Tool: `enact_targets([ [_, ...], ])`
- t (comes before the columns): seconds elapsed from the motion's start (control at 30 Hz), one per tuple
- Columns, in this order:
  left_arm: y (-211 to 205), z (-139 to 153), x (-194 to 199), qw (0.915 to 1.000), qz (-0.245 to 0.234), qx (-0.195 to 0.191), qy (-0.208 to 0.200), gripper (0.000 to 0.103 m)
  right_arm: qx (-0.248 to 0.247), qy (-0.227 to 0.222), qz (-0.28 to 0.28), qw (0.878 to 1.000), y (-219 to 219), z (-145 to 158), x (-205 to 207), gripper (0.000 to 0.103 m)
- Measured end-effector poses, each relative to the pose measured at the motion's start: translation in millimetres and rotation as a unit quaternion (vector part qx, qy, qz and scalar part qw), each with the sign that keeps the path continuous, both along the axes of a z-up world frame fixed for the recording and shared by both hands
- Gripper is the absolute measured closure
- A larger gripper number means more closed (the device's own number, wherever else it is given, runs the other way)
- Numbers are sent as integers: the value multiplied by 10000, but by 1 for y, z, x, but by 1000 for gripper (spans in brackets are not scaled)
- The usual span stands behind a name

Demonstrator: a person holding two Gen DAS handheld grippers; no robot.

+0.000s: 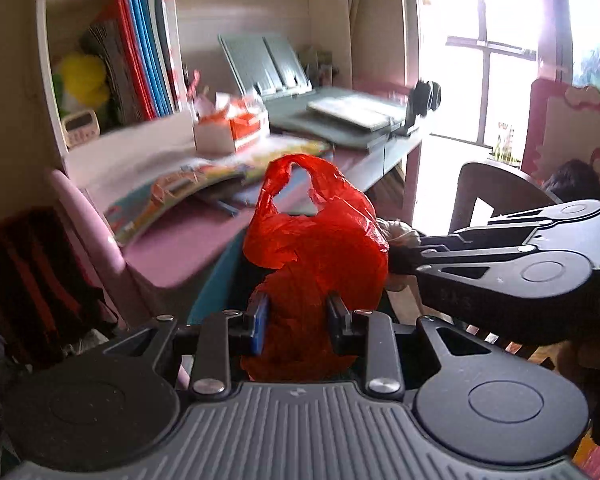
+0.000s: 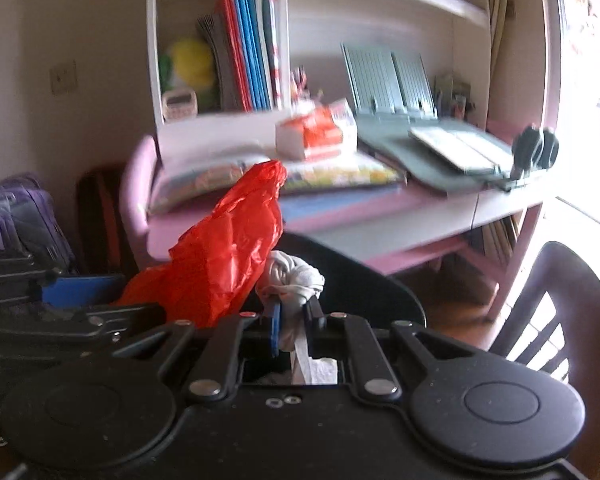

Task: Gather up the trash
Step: 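Carry the red bag in left while right carries the tissue toward the bin, then open both tools to drop the red bag and tissue into the bin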

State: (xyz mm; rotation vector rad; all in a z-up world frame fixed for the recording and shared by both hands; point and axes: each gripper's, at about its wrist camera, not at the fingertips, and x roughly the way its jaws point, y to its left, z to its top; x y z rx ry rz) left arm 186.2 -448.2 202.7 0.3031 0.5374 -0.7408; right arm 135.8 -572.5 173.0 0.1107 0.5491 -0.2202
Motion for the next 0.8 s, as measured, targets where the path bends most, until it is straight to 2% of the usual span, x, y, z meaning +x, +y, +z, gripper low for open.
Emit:
enact_targets([
  [0.17,-15,-18,16,9996,50,253,153,74,45,277,-13,9996,-8,-16,6,90],
  [0.33,-27,-36,32,9975,37,507,492,74,97,443,12,9990,-16,-28,7,83],
  [0.57,-33,-46,37,9962,-7,549,679,73,105,446,71,9989,-19,-32,4,78],
  [0.63,-34,-49,39,9957,36,587,718,72,145,440,85,9989,-19,-33,3,64],
  [0.67,-34,-51,40,9954,61,589,748,72,142,425,75,9990,-19,-33,3,63],
  [0.73,-33,-52,40,9953,57,596,765,71,127,406,62,9991,-19,-33,1,64],
  [0.77,-33,-52,39,9954,65,600,743,66,152,397,69,9991,-19,-32,1,64],
  [0.8,-32,-52,38,9957,72,592,714,57,176,391,69,9991,-19,-32,0,64],
])
